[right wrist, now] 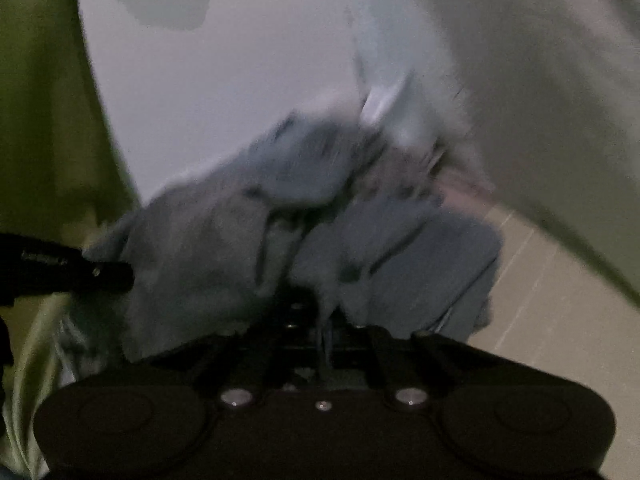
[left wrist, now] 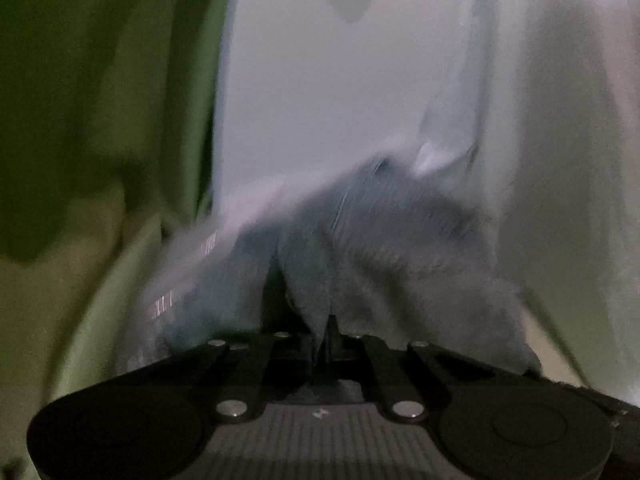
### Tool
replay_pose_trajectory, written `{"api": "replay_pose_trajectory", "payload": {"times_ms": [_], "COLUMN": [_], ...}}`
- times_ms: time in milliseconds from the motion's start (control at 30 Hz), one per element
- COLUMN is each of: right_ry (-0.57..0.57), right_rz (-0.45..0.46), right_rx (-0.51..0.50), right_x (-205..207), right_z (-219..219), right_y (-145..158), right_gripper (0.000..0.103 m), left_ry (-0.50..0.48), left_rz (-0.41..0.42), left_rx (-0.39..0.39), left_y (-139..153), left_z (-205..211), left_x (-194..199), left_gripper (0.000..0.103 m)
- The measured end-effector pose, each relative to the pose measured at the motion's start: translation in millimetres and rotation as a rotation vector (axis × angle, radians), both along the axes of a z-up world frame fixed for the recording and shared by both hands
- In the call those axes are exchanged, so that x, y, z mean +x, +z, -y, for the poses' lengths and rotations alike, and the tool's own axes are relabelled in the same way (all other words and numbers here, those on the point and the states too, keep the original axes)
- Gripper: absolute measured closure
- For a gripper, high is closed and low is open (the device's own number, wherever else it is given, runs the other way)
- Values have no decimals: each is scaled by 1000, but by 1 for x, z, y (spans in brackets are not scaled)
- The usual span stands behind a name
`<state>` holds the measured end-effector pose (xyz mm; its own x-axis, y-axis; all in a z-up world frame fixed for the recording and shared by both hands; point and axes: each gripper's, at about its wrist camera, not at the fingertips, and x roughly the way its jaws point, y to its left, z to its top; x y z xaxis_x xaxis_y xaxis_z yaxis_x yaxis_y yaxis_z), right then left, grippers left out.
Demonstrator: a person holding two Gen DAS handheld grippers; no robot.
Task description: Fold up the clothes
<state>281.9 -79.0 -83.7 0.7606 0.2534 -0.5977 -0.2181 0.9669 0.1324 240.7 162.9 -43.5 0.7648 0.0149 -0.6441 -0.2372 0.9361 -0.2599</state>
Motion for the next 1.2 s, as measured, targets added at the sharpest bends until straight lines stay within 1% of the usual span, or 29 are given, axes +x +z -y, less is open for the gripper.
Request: {"api": "replay_pose_trajectory", "payload": {"times_ms": [33, 100, 200, 267, 300, 367, 467, 567, 633, 700, 767, 800, 833, 867, 900, 933, 967, 1000, 1033, 1067, 1100, 1133, 1167, 1200], "right_ry": [-20, -60, -143, -208, -240, -314, -442, -546, -622, -698, -770, -803, -835, -854, -870, -878, -888, -895, -900, -921, -944, -965, -986, -1006], "right_rz": [34, 114, 229, 304, 341, 420, 546, 651, 711, 753, 789, 786, 781, 743, 699, 619, 554, 451, 341, 236, 131, 27, -10, -36], "right_rx": [12, -1, -1, 8, 12, 12, 15, -15, -32, -31, -34, -59, -87, -120, -153, -188, -196, -171, -141, -114, -86, -59, -42, -27], "right_x": [-5, -19, -48, -73, -85, -115, -169, -225, -263, -303, -342, -358, -373, -382, -389, -396, -402, -408, -414, -422, -431, -439, -455, -472], "right_z": [5, 15, 43, 66, 77, 103, 147, 186, 212, 239, 264, 277, 290, 301, 312, 327, 339, 357, 376, 390, 403, 417, 420, 421], "right_y": [13, 38, 76, 101, 113, 138, 177, 209, 224, 236, 245, 246, 246, 240, 233, 217, 201, 178, 153, 127, 102, 76, 60, 46], "right_gripper": [101, 101, 101, 101, 101, 101, 101, 101, 101, 101, 101, 100, 100, 100, 100, 100, 100, 100, 99, 97, 96, 93, 89, 81], "left_ry": [-13, -39, -95, -149, -171, -212, -265, -326, -374, -453, -550, -594, -623, -649, -673, -698, -718, -729, -730, -710, -681, -653, -637, -630], "left_rz": [36, 108, 218, 292, 317, 362, 427, 536, 607, 667, 695, 694, 682, 653, 592, 503, 407, 297, 184, 68, -30, -96, -144, -181], "left_rx": [0, 0, -8, -39, -59, -97, -135, -183, -204, -246, -303, -327, -326, -305, -276, -250, -222, -191, -159, -120, -75, -30, 4, 23], "left_y": [14, 43, 85, 114, 125, 148, 174, 207, 230, 251, 260, 261, 257, 247, 231, 209, 185, 157, 127, 97, 69, 47, 29, 15], "left_z": [5, 14, 37, 54, 62, 82, 111, 136, 157, 180, 206, 224, 242, 263, 286, 309, 331, 349, 366, 379, 389, 394, 395, 393], "left_x": [-4, -12, -31, -48, -56, -71, -94, -123, -144, -164, -180, -188, -193, -195, -194, -192, -189, -186, -184, -185, -190, -200, -211, -222], "left_gripper": [98, 99, 99, 99, 99, 99, 99, 99, 99, 99, 98, 98, 96, 90, 87, 75, 61, 58, 59, 59, 59, 57, 52, 48]}}
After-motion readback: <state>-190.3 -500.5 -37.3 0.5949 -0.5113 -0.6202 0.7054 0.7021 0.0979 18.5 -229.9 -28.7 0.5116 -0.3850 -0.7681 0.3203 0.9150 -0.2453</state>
